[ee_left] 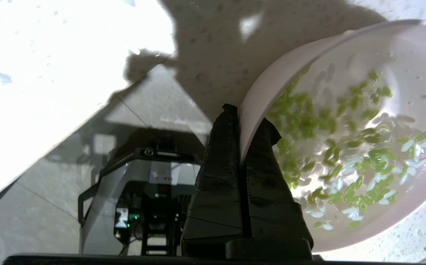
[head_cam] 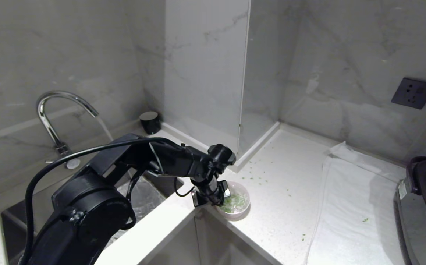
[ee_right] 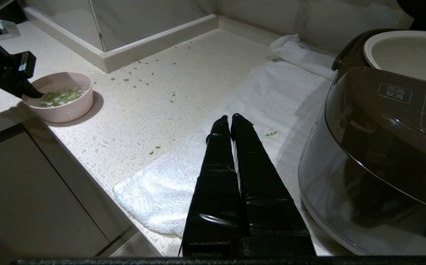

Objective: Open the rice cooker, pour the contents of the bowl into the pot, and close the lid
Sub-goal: Place the bowl on the table

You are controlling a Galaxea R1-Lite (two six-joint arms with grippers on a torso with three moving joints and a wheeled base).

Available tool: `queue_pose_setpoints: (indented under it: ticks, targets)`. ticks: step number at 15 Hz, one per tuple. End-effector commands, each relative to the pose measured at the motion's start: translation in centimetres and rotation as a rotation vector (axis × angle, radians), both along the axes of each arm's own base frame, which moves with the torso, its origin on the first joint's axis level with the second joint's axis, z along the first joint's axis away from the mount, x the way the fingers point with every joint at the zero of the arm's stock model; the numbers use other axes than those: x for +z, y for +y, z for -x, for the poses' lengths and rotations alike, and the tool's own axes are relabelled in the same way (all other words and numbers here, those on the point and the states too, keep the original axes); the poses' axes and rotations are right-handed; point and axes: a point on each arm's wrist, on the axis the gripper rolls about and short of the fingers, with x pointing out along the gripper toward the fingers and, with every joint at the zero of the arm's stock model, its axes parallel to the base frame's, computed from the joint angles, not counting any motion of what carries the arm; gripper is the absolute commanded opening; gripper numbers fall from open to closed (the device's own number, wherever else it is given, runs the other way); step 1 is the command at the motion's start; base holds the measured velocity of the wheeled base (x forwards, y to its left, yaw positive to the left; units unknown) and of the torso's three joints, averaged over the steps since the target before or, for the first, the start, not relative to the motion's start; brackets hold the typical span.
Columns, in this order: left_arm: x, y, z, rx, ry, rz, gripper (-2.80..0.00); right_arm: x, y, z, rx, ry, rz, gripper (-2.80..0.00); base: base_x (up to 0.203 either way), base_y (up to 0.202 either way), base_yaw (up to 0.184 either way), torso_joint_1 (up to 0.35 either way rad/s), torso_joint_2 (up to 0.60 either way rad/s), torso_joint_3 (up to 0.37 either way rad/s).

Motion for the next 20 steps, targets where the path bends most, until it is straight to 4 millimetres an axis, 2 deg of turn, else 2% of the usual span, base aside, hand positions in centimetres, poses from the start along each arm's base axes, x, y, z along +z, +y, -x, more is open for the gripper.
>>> queue_pose_setpoints:
  ticks: [1, 6, 7, 8, 15, 20]
  targets:
    - [-1.0, -1.1, 0.1, -0.005, -0.002, -0.028, -2.80, 0.0, 0.0, 0.0, 0.001, 0.001, 0.001, -2.80, 0.000, 0.000, 0.000, 0.000, 0.00, 0.000]
    - [-1.2, -2.3, 0.6, -0.027, 0.007, -0.052, -2.80, 0.0, 0.0, 0.0, 0.001, 0.000, 0.001, -2.80, 0.000, 0.000, 0.000, 0.000, 0.00, 0.000]
    - [-1.2, -2.3, 0.6, -0.026, 0.007, -0.053, -1.17, 0.0, 0.0, 0.0, 0.001, 0.001, 0.001, -2.80, 0.000, 0.000, 0.000, 0.000, 0.00, 0.000]
    - [-1.1, -2.3, 0.6, -0.025, 0.006, -0.051, 0.00, 0.0, 0.0, 0.0, 0.001, 0.001, 0.001, -2.80, 0.000, 0.000, 0.000, 0.000, 0.00, 0.000]
    - [0.9, -1.9, 0.5, -0.017, -0.023, -0.020, 0.00, 0.0, 0.0, 0.0, 0.001, 0.001, 0.001, -2.80, 0.000, 0.000, 0.000, 0.000, 0.00, 0.000]
    - [3.6, -1.0, 0.8, -0.008, -0.044, -0.005, 0.00, 0.0, 0.0, 0.0, 0.001, 0.001, 0.001, -2.80, 0.000, 0.000, 0.000, 0.000, 0.00, 0.000]
